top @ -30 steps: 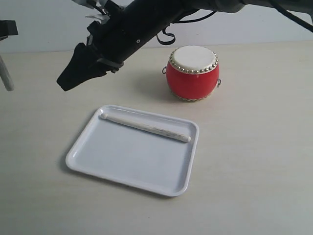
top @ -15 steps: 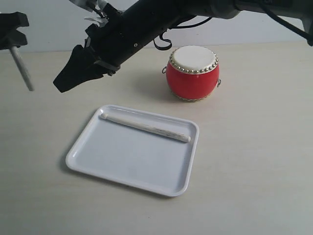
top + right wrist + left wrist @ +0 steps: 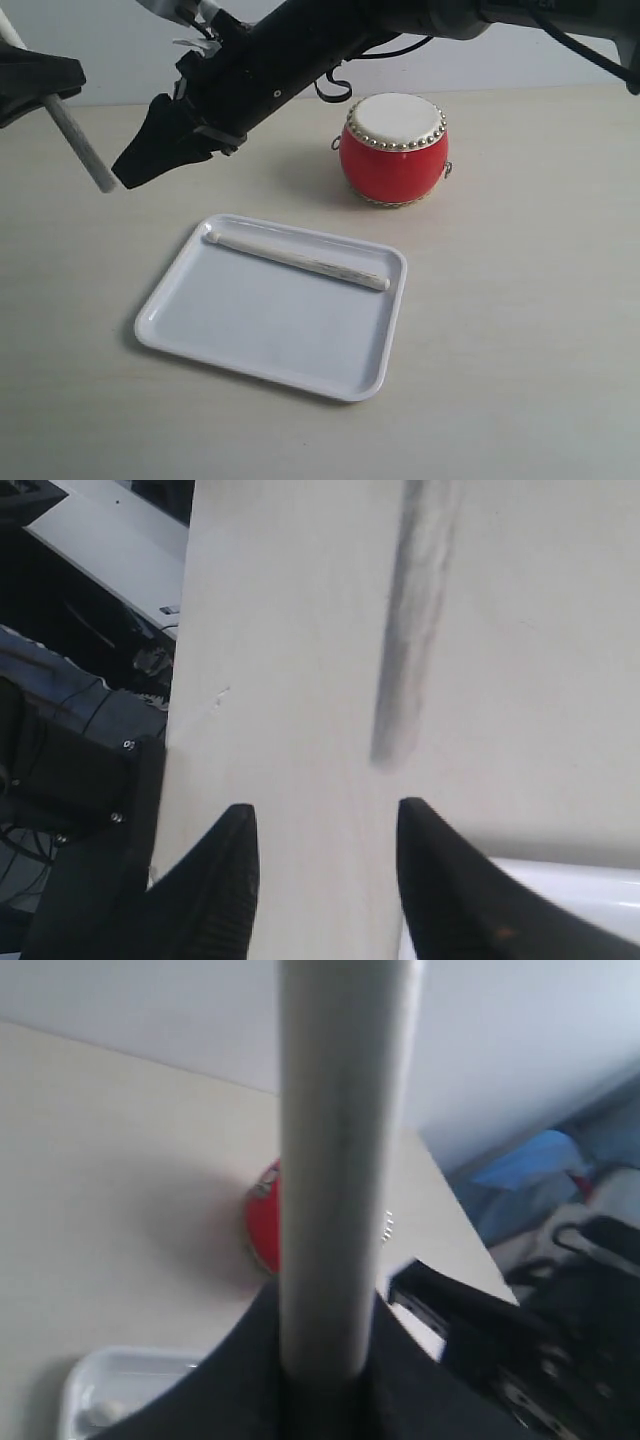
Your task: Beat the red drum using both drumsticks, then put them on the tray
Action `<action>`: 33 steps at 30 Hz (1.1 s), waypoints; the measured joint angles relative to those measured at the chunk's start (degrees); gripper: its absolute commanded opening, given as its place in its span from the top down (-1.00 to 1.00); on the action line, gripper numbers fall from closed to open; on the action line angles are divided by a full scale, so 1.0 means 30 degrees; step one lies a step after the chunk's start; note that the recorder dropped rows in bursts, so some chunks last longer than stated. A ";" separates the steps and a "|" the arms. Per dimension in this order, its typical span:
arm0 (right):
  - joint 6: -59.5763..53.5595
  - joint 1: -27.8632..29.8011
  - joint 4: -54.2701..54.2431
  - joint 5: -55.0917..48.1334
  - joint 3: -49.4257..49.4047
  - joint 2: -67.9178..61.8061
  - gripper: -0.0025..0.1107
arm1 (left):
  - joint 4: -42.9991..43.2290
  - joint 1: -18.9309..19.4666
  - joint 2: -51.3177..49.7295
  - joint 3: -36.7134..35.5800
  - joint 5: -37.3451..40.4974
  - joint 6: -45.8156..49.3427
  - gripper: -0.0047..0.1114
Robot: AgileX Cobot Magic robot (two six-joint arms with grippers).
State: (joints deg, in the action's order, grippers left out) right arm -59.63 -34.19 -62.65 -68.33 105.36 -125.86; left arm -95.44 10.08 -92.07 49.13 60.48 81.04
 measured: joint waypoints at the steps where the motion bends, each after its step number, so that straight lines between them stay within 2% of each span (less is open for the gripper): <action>1: -0.0039 0.0000 0.0000 0.0142 0.0000 0.0000 0.19 | -0.0017 0.0006 0.0000 -0.0127 0.0648 0.0483 0.92; 5: -0.0417 0.0000 -0.0445 0.0282 0.0000 0.0000 0.19 | -0.0061 -0.0067 -0.0082 -0.0385 0.2642 0.1780 0.92; 14: -0.1833 0.0000 -0.2738 0.0282 0.0000 0.0000 0.19 | -0.0697 -0.0225 -0.0201 -0.0887 0.2848 0.2186 0.92; 21: -0.2168 0.0000 -0.2968 0.0282 0.0000 0.0000 0.19 | -0.1162 -0.0378 -0.0201 -0.1471 0.2887 0.2264 0.92; 28: -0.2168 0.0000 -0.2567 0.0307 0.0000 0.0000 0.19 | -0.1256 -0.1760 -0.0201 -0.1471 0.2887 0.2614 0.92; 33: -0.2132 0.0000 -0.2082 -0.0188 0.0000 0.0000 0.19 | -0.1450 -0.2241 -0.0201 -0.1471 0.2887 0.3068 0.92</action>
State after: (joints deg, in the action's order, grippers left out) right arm -66.03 -34.19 -68.90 -68.89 105.36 -125.86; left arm -99.79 3.36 -92.67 44.72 69.15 90.24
